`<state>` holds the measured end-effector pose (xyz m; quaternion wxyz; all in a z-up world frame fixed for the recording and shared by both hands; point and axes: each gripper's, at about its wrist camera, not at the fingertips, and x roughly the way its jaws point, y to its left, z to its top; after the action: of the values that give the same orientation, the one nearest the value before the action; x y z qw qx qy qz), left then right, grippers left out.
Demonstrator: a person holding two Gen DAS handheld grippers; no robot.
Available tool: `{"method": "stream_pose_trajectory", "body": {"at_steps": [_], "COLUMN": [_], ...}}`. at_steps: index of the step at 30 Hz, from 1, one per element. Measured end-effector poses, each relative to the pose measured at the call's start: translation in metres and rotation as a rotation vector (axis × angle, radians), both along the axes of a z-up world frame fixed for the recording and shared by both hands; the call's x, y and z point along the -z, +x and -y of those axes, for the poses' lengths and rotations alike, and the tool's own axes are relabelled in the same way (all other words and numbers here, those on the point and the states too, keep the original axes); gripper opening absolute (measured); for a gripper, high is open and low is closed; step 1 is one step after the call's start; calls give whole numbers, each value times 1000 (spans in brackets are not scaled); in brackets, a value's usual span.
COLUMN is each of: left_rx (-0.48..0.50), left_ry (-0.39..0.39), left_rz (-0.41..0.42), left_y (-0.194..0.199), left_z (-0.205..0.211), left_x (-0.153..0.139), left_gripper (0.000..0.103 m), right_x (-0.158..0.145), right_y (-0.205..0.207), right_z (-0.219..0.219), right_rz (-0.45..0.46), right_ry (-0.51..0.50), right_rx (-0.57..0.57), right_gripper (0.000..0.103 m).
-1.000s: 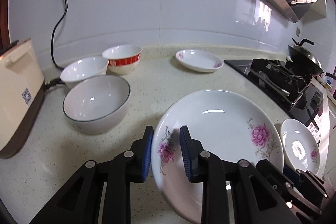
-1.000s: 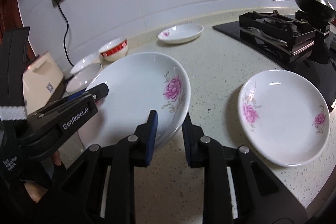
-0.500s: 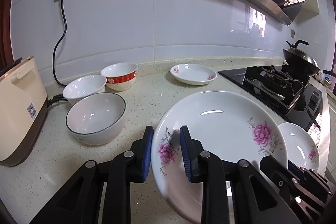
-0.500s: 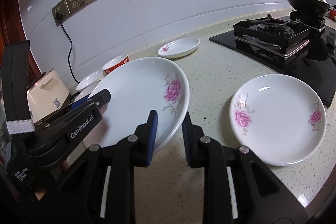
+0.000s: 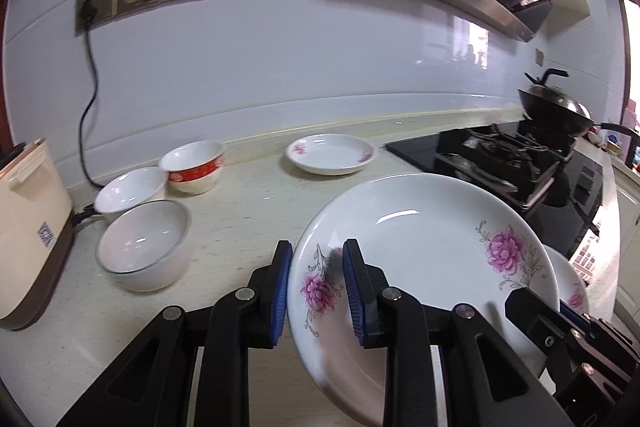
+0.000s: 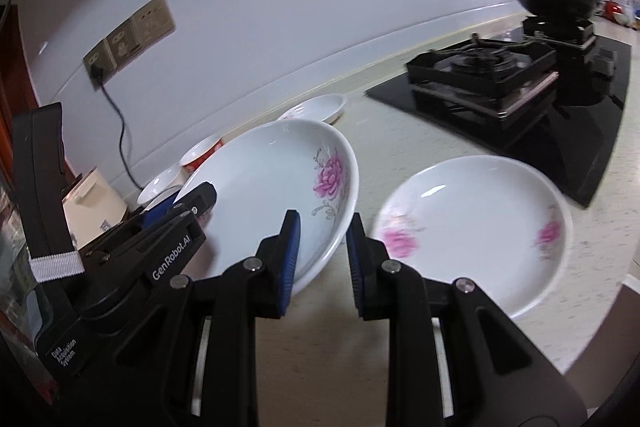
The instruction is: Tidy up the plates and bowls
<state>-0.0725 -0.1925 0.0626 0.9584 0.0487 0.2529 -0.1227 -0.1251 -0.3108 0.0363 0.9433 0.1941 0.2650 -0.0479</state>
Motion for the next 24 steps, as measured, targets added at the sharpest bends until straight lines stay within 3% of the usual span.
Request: {"method": "stream_pose_trajectory", "body": {"at_steps": [8, 11, 15, 24], "left_rx": [85, 112, 134, 167], "left_ry": [53, 55, 53, 114], "left_rz": [-19, -67, -146, -112], "left_y": [-6, -3, 7, 4], "left_z": [59, 73, 87, 109], "left_x": [9, 19, 32, 31], "left_gripper": [27, 27, 27, 27], "right_x": [-8, -9, 9, 12], "right_y": [-17, -18, -13, -17], "right_z": [47, 57, 74, 87], "right_rz": [13, -12, -64, -90], "right_ry": [-7, -51, 4, -2], "right_rx": [100, 129, 150, 183], "right_gripper": [27, 27, 27, 27]}}
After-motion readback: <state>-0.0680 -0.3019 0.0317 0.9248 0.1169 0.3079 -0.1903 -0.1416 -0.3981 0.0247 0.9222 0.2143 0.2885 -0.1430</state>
